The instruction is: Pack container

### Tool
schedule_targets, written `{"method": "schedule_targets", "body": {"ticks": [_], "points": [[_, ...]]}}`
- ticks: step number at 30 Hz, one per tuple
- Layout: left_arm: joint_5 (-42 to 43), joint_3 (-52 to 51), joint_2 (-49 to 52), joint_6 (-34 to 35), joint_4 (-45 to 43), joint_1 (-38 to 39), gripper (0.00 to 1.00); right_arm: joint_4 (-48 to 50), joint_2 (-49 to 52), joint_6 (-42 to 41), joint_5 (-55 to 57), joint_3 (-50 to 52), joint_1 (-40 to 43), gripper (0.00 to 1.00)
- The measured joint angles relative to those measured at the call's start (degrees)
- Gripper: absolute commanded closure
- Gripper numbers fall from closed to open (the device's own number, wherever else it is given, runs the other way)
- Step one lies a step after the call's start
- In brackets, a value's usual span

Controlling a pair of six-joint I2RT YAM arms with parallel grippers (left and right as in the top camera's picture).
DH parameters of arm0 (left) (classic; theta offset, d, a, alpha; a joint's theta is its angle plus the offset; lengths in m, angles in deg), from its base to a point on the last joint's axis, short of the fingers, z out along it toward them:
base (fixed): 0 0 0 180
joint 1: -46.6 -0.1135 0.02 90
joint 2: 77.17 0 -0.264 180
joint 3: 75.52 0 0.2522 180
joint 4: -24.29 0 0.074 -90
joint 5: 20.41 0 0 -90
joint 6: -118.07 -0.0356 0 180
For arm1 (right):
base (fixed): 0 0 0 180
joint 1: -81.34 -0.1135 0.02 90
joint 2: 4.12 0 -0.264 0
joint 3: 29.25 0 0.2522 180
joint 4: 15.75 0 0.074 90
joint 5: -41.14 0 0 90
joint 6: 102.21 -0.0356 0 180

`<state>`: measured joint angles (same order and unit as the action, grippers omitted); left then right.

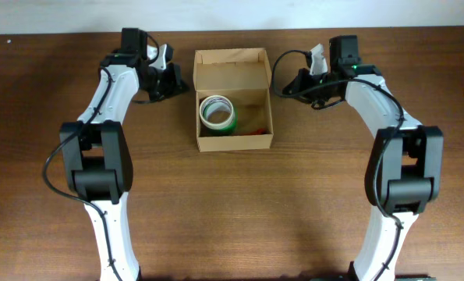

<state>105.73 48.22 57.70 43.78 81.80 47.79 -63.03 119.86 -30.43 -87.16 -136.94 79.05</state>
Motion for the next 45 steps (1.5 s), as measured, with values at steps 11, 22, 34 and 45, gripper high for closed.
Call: {"method": "schedule_targets", "body": {"ticks": [11,22,34,45], "points": [[11.2,0.0,4.8,3.7,-6.7,-0.7,0.98,3.7,5.6,0.0,-11.1,0.0,0.0,0.96],[17.9,0.0,6.9,11.7,-17.9,-0.7,0.98,12.4,6.0,-1.4,-20.4,0.0,0.0,0.96],[26.0,-0.2,7.2,20.6,-36.7,-1.0,0.99,19.2,6.0,-6.0,-22.1,0.0,0.0,0.96],[35.3,-0.2,7.2,22.7,-40.3,-1.0,0.99,27.9,6.0,-10.4,-23.5,0.0,0.0,0.96]]}}
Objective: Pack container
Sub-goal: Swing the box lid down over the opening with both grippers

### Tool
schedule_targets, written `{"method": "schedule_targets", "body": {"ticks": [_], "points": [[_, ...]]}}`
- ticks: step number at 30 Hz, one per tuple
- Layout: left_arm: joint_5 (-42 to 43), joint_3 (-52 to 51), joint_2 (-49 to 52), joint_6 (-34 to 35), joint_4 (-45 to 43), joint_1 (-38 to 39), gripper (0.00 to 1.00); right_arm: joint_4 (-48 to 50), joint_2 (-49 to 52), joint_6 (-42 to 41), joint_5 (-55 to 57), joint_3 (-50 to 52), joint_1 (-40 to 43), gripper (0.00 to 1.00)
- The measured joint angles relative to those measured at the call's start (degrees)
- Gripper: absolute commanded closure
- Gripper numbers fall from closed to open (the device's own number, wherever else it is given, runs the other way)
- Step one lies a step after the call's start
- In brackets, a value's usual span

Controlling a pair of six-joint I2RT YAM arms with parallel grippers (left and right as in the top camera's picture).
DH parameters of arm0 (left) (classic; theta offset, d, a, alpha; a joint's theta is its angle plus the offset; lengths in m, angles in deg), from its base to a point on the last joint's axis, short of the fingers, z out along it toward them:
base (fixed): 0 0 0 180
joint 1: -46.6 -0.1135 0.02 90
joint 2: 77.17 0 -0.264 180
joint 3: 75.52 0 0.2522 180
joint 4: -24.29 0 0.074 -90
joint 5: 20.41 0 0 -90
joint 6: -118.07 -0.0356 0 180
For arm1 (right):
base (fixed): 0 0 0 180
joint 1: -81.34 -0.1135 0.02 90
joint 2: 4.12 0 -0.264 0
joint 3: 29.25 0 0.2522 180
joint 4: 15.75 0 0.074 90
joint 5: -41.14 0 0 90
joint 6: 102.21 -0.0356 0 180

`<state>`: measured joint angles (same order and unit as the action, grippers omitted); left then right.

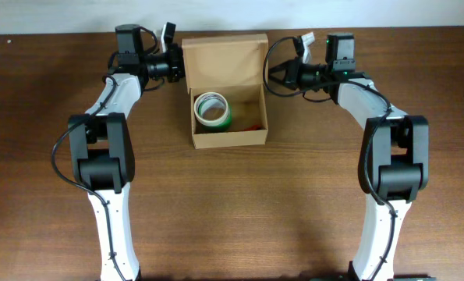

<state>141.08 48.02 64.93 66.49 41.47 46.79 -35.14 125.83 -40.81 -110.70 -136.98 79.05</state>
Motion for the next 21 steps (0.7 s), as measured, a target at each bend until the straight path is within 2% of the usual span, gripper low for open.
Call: {"method": "schedule_targets", "body": {"ticks": [10,21], "points": [[8.9,4.4,0.0,0.7,-2.4,0.0,0.98,4.4,0.0,-5.0,-5.6,-1.0,0.0,0.96],[10.1,10.1,0.0,3.1,-2.4,0.4,0.99,4.2,0.1,-12.6,-8.6,-9.8,-1.6,0.96]]}}
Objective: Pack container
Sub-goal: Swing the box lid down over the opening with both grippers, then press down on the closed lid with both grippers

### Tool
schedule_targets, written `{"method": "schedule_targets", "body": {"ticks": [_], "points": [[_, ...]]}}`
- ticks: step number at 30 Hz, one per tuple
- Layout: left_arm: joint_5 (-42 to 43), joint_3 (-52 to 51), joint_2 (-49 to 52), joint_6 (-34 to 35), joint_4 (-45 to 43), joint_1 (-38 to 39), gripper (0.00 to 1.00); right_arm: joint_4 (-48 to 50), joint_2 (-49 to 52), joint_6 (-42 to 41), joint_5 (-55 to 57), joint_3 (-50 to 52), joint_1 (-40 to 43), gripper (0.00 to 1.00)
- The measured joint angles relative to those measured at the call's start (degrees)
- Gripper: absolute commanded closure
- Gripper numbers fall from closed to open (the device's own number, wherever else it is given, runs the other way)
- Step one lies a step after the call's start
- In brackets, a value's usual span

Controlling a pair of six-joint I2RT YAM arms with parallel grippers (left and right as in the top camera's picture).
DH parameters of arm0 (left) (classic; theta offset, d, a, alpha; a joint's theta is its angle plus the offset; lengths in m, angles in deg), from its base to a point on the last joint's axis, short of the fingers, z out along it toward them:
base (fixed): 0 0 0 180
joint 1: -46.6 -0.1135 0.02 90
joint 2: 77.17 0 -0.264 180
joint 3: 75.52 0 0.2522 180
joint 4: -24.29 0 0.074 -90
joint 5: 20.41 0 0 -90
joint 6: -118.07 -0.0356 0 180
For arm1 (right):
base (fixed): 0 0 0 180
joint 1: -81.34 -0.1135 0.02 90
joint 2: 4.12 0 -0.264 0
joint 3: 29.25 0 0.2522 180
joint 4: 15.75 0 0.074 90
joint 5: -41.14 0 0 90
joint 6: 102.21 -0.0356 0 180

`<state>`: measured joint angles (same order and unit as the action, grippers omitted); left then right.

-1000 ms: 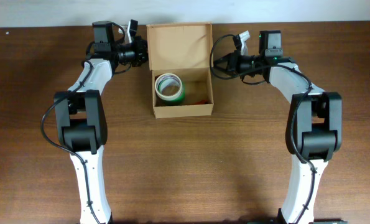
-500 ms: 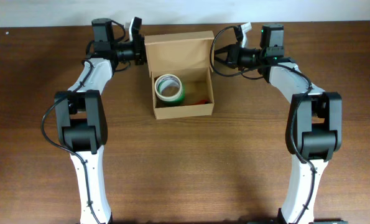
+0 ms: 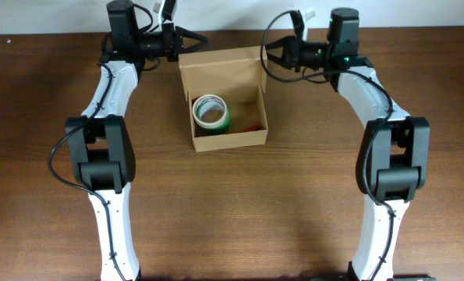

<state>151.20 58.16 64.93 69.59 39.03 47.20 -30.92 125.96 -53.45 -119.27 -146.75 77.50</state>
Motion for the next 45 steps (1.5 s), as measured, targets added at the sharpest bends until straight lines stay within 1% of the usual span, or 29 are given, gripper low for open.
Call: {"method": "schedule_targets", "body": {"ticks": [4,11,14,18,21,24,30,35,40,43,45], "points": [[-1.0,0.0,0.0,1.1,1.7,0.8,0.98,-1.3,0.0,-4.0,0.3,-1.6,-2.0,0.96],[-5.1,0.0,0.0,1.6,7.8,1.6,0.98,-11.0,0.0,-6.9,4.2,-4.3,-4.6,0.96],[-8.5,0.4,0.0,0.0,14.5,1.6,0.98,-13.8,0.0,-7.0,6.2,-4.8,-5.1,0.96],[-14.4,0.9,-0.3,-6.1,28.2,1.6,0.98,-17.7,0.0,-6.1,8.8,-4.9,-5.2,0.96],[-20.4,1.8,-0.9,-12.9,40.5,1.7,0.98,-24.3,0.0,-3.1,11.6,-5.1,-5.2,0.96],[-25.6,3.7,-2.1,-18.9,49.9,2.1,0.98,-31.4,-0.4,1.2,14.7,-5.2,-5.4,0.96],[-35.3,8.5,-7.0,-28.7,64.9,4.4,0.98,-46.4,-5.2,11.7,22.9,-5.2,-7.4,0.96],[-44.6,10.5,-11.7,-33.5,77.1,7.7,0.98,-57.7,-11.2,19.6,32.1,-5.2,-10.5,0.96],[-57.0,10.8,-14.4,-35.4,86.5,11.8,0.98,-66.9,-16.0,25.2,41.7,-5.2,-13.6,0.96],[-64.3,10.9,-14.5,-35.9,90.2,14.4,0.98,-70.3,-16.6,27.8,45.6,-5.4,-14.7,0.96],[-67.9,10.9,-14.5,-36.2,90.6,16.0,0.98,-71.1,-16.5,28.7,48.2,-5.3,-15.4,0.96]]}}
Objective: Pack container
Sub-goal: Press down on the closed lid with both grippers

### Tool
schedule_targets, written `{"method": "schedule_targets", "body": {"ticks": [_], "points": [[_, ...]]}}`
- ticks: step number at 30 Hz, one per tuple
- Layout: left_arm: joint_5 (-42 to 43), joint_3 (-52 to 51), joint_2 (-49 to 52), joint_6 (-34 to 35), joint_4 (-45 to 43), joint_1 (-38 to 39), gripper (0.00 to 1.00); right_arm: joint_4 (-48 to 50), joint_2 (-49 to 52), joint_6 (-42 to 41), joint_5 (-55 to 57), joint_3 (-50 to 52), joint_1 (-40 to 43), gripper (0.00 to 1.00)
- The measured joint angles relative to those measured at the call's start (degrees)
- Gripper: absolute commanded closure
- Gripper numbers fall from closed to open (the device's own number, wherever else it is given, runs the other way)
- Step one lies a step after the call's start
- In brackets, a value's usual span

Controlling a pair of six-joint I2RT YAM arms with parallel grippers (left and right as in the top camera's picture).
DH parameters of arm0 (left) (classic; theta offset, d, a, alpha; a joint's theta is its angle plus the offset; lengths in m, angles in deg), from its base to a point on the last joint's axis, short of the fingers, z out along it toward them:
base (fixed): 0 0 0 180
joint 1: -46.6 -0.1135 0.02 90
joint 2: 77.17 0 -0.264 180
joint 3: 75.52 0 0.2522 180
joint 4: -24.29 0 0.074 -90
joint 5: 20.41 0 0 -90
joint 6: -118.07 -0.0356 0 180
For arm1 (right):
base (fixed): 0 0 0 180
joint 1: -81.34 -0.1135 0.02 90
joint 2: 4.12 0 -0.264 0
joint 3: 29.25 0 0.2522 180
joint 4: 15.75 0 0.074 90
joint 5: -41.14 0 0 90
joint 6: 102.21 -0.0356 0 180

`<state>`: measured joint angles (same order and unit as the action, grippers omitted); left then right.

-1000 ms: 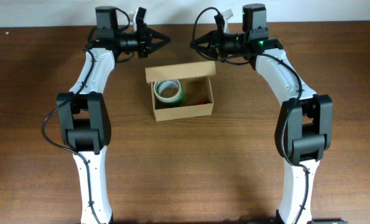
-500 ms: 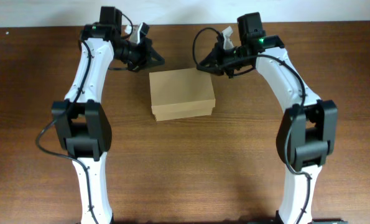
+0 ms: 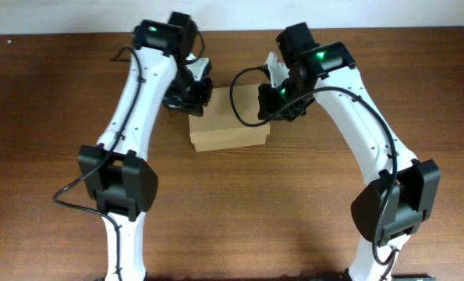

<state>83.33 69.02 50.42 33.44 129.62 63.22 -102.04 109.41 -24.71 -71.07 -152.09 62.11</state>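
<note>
A brown cardboard box (image 3: 228, 125) sits at the middle back of the table with its lid folded down over the top, so its contents are hidden. My left gripper (image 3: 194, 97) is down against the box's back left corner. At the lid's right edge my right gripper (image 3: 269, 100) rests on the box top. In the overhead view both sets of fingers are dark and bunched, and I cannot make out whether either is open or shut.
The wooden table (image 3: 232, 211) stretches out in front of the box. Both arms arch over the back half of the table, meeting above the box. The table's far edge runs just behind them.
The lid stood upright at the back of the box with a gripper at each upper corner. It now lies down over the box, and both grippers are lower and nearer, at the box's sides.
At first the box was open, its lid laid back, a green-and-white tape roll and something red inside, with a gripper on each side. Then both grippers were at the lid's edges and it was raised, then upright. Now the lid covers the contents.
</note>
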Motion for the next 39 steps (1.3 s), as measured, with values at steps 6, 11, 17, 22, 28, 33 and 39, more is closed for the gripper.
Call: {"method": "schedule_targets", "body": {"ticks": [6,11,17,22,28,33,39], "points": [[-6.2,0.0,0.0,0.0,0.1,3.3,0.98,-0.1,0.1,2.1,4.4,0.0,-1.2,0.96],[-9.7,-0.3,0.0,0.0,0.2,3.3,0.98,1.7,0.6,2.4,4.9,1.3,-1.3,0.96],[-11.5,-6.0,0.0,0.0,-2.9,3.2,0.98,6.3,1.9,2.5,4.8,5.8,-1.3,0.96],[-11.6,-12.1,-0.1,0.0,-6.8,3.2,0.98,9.6,2.0,2.4,4.8,8.8,-1.3,0.96],[-11.5,-17.4,-3.2,0.0,-11.2,3.2,0.98,11.3,2.1,2.7,4.5,11.1,-1.3,0.96],[-11.5,-17.5,-3.4,0.0,-11.4,3.2,0.98,10.4,2.3,4.6,4.4,9.8,-0.6,0.96],[-11.9,-14.1,-3.3,0.0,-9.4,3.0,0.98,5.1,2.3,5.3,4.4,-0.9,3.7,0.96]]}}
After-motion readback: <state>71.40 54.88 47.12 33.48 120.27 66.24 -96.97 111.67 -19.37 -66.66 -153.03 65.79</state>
